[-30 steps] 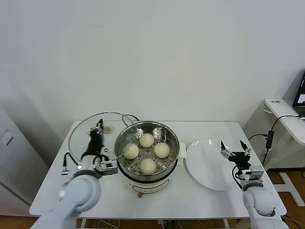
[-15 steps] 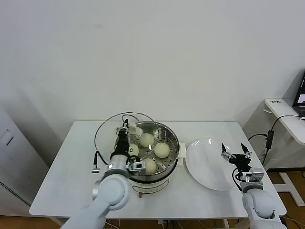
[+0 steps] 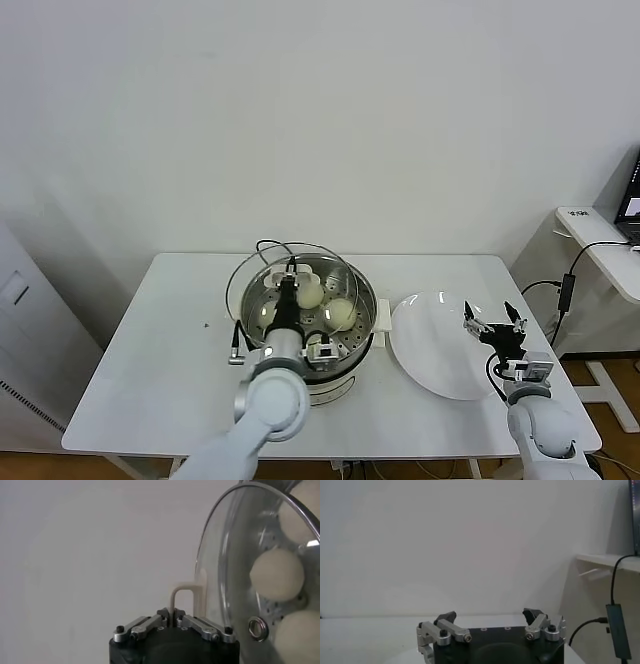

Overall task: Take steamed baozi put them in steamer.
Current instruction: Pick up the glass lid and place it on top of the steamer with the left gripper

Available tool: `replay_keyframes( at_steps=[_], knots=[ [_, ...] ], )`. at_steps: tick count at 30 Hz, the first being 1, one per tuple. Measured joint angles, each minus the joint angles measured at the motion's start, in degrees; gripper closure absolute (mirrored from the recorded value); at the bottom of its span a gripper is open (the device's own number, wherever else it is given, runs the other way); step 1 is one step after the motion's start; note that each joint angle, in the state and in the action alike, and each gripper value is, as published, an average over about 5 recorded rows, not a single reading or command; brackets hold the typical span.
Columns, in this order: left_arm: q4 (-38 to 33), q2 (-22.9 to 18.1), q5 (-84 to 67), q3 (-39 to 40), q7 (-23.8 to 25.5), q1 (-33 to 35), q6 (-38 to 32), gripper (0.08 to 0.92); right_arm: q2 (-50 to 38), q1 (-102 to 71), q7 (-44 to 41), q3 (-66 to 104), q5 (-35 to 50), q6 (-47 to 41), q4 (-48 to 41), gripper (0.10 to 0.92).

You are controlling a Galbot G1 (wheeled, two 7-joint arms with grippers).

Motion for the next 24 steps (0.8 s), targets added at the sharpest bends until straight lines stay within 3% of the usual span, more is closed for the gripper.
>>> replay_keyframes(
  at_steps=[24],
  knots=[
    [1.74,-6.57,5.93,0.05,-0.34,3.77,0.0,0.886,-0.01,-0.35,-0.73,0.26,1.42,-0.09,-0.17,0.203]
  ],
)
